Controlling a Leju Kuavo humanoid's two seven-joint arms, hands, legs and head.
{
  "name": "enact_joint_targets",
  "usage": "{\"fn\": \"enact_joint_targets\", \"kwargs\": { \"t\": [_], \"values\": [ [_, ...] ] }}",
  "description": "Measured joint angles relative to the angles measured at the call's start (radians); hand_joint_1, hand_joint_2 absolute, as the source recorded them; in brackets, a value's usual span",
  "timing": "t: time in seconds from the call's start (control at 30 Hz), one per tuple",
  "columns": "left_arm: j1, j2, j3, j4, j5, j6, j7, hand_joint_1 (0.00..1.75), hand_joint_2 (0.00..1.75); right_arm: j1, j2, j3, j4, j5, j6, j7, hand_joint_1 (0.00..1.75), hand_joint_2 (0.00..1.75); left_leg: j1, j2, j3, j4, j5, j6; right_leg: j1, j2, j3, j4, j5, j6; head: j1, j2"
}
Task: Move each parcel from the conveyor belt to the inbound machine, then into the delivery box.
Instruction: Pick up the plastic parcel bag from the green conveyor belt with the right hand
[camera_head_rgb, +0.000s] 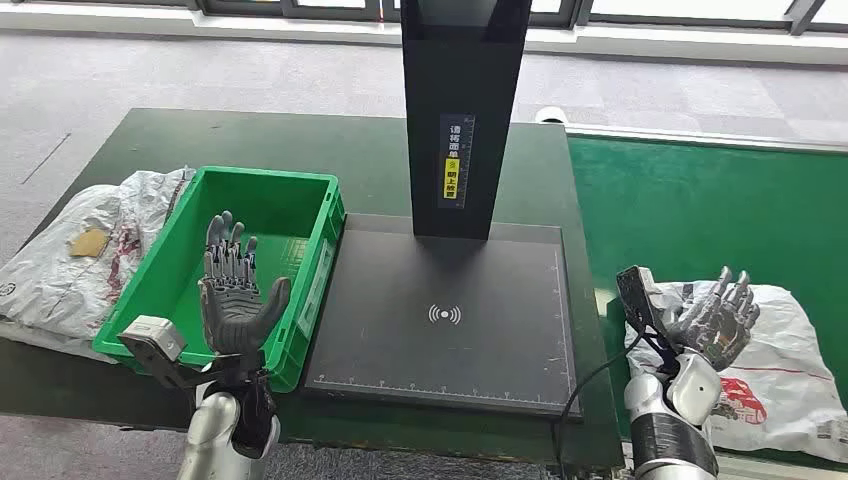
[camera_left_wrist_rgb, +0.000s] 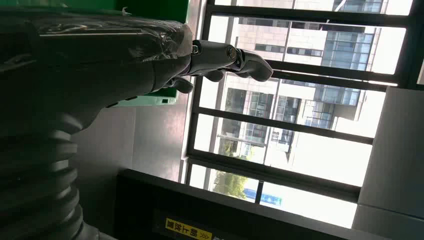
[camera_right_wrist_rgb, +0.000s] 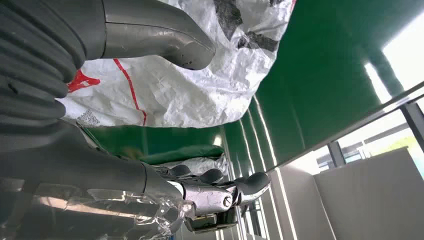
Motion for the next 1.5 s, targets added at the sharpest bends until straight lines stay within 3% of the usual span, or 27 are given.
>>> {"fn": "enact_joint_targets", "kwargs": {
  "t": [0.13, 0.3, 0.57, 0.87, 1.0, 1.5],
  "values": [
    [0.001, 0.000, 0.005, -0.003, -0.002, -0.003, 0.008, 0.00, 1.75, -0.001, -0.005, -0.001, 0.010, -0.022, 0.060, 0.028, 0.00, 1.75, 0.000, 0.000, 0.000, 0.000, 0.000, 0.000, 0.000, 0.000, 0.000, 0.000, 0.000, 0.000, 0.000, 0.000],
    [0.028, 0.000, 0.005, -0.014, -0.011, -0.013, 0.029, 0.00, 1.75, 0.062, -0.016, -0.029, -0.003, -0.102, 0.314, 0.096, 0.00, 1.75, 0.000, -0.002, 0.000, 0.000, -0.001, 0.001, 0.000, -0.002, 0.001, 0.000, -0.001, 0.001, 0.000, 0.000],
    [0.047, -0.003, 0.004, -0.021, -0.021, -0.020, 0.039, 0.00, 1.75, 0.126, -0.019, -0.053, -0.049, -0.056, 0.433, 0.179, 0.00, 1.75, 0.000, -0.001, 0.001, 0.000, -0.002, 0.002, 0.000, -0.001, 0.001, 0.000, -0.003, 0.002, 0.000, 0.000],
    [0.047, -0.004, 0.004, -0.021, -0.028, -0.028, 0.050, 0.00, 1.75, 0.136, -0.023, -0.053, -0.052, -0.050, 0.488, 0.195, 0.00, 1.75, 0.000, -0.001, 0.004, 0.000, -0.003, 0.002, 0.000, -0.001, 0.005, -0.001, -0.003, 0.002, 0.000, 0.000],
    [0.046, -0.004, 0.004, -0.020, -0.035, -0.034, 0.058, 0.00, 1.75, 0.139, -0.025, -0.053, -0.053, -0.053, 0.522, 0.195, 1.75, 1.75, 0.000, -0.001, 0.005, 0.000, -0.003, 0.003, 0.000, -0.001, 0.006, -0.002, -0.003, 0.002, 0.000, 0.000],
    [0.045, -0.006, 0.002, -0.015, -0.048, -0.042, 0.068, 0.00, 1.75, 0.166, -0.027, -0.069, -0.109, -0.047, 0.553, 0.197, 1.75, 1.75, 0.000, -0.001, 0.008, 0.000, -0.003, 0.003, 0.000, -0.001, 0.009, -0.003, -0.003, 0.003, 0.000, 0.000]
  ]
}}
